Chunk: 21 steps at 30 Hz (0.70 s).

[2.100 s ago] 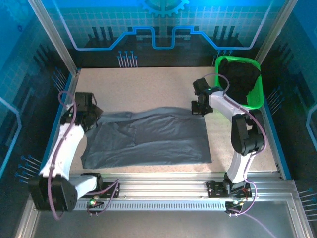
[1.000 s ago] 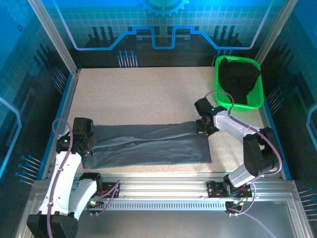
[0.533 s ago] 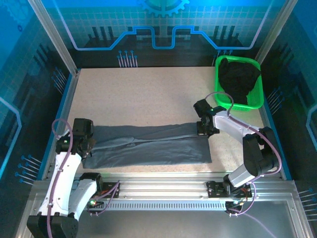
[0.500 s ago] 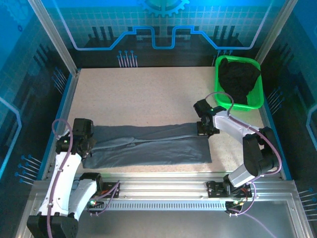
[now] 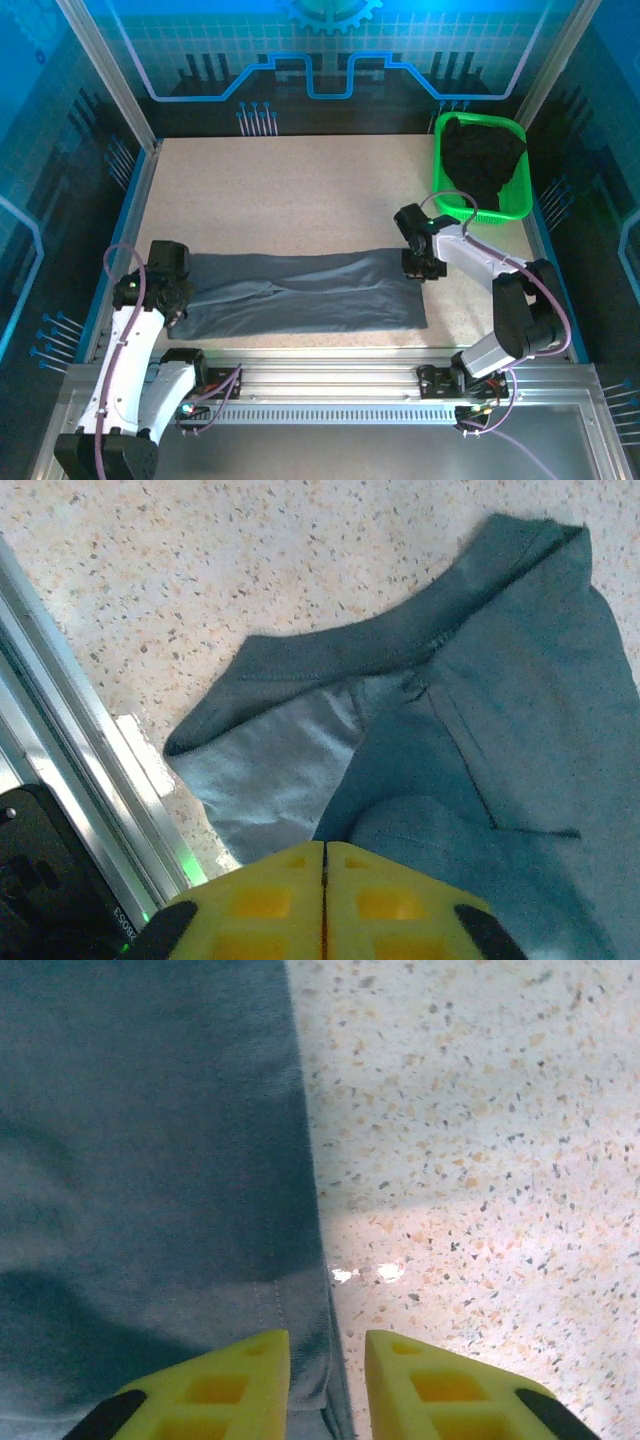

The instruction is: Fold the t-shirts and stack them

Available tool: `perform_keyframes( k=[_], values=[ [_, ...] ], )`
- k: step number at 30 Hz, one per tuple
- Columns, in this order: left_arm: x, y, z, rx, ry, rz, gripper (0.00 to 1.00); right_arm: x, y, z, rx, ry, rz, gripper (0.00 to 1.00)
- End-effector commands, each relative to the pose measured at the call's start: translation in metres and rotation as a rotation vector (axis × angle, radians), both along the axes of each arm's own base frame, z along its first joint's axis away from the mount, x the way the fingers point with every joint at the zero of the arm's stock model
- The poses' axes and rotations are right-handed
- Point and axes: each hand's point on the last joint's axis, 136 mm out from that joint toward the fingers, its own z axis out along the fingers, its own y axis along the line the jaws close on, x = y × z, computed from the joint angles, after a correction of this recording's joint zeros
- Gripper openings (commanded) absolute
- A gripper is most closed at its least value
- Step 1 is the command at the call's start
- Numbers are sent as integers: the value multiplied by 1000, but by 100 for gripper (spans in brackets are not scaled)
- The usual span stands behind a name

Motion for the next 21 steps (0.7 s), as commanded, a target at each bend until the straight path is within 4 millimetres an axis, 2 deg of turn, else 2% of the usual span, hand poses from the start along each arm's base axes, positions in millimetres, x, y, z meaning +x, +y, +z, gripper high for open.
perform_keyframes(
  k=[1,6,8,10,13,17,19,21],
  values=[
    [-5,-11,-8,-64,13,7,34,3,-1,11,18,-16,-35,29],
    [12,-9,10,-54,-58,2,40,18,15,13,80,-27,-35,29],
    [29,-8,17,-47,-95,-17,44,24,23,10,109,-20,-37,28],
    [56,-12,18,-70,-143,-60,46,29,26,5,118,-5,-46,26],
    [97,-18,4,-182,-181,-80,45,38,31,-7,154,34,-72,25],
    [146,-23,-19,-295,-197,-77,33,48,36,-22,170,105,-81,18],
    [163,-32,-36,-371,-156,-86,31,49,36,-29,153,145,-84,16],
    [163,-36,-57,-407,-56,-76,26,51,32,-33,127,172,-97,16]
  ],
)
